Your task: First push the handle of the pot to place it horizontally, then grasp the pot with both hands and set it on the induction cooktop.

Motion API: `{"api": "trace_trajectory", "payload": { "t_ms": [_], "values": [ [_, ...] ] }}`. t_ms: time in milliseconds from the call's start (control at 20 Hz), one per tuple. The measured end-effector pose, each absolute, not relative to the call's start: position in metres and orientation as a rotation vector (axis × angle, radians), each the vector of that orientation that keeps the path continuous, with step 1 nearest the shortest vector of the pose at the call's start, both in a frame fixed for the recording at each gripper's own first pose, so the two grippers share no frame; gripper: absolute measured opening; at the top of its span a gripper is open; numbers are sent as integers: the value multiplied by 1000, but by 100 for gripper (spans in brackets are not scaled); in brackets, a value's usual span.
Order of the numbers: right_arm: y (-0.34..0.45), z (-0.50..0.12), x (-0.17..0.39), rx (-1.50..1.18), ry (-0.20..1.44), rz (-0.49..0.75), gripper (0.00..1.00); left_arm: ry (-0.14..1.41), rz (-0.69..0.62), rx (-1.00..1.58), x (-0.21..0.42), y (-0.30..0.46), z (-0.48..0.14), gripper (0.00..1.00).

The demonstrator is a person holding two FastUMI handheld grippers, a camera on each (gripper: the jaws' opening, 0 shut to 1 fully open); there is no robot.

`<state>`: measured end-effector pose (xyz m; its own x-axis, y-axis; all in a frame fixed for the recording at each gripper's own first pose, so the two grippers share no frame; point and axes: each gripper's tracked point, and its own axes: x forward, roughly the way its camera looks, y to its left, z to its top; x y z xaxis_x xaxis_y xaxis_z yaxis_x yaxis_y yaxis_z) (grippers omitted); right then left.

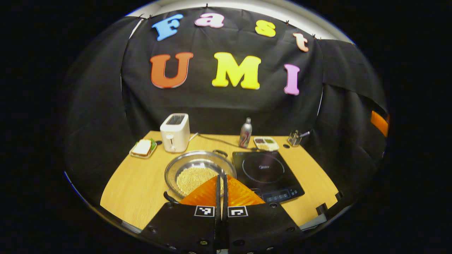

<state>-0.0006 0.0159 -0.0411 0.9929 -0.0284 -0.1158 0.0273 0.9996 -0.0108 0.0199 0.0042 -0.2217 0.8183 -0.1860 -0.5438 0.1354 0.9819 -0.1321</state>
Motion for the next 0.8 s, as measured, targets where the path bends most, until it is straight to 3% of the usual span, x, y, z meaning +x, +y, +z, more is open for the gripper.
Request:
{"api": "trace_trajectory", "payload": {
  "t_ms": [300,800],
  "values": [
    [16,-66,10,-7,192,-22,97,861,-185,-51,4,11,-328,0],
    [9,-84,31,-4,235,-39,99,1069,-150,-22,30,50,-400,0]
  ]
}}
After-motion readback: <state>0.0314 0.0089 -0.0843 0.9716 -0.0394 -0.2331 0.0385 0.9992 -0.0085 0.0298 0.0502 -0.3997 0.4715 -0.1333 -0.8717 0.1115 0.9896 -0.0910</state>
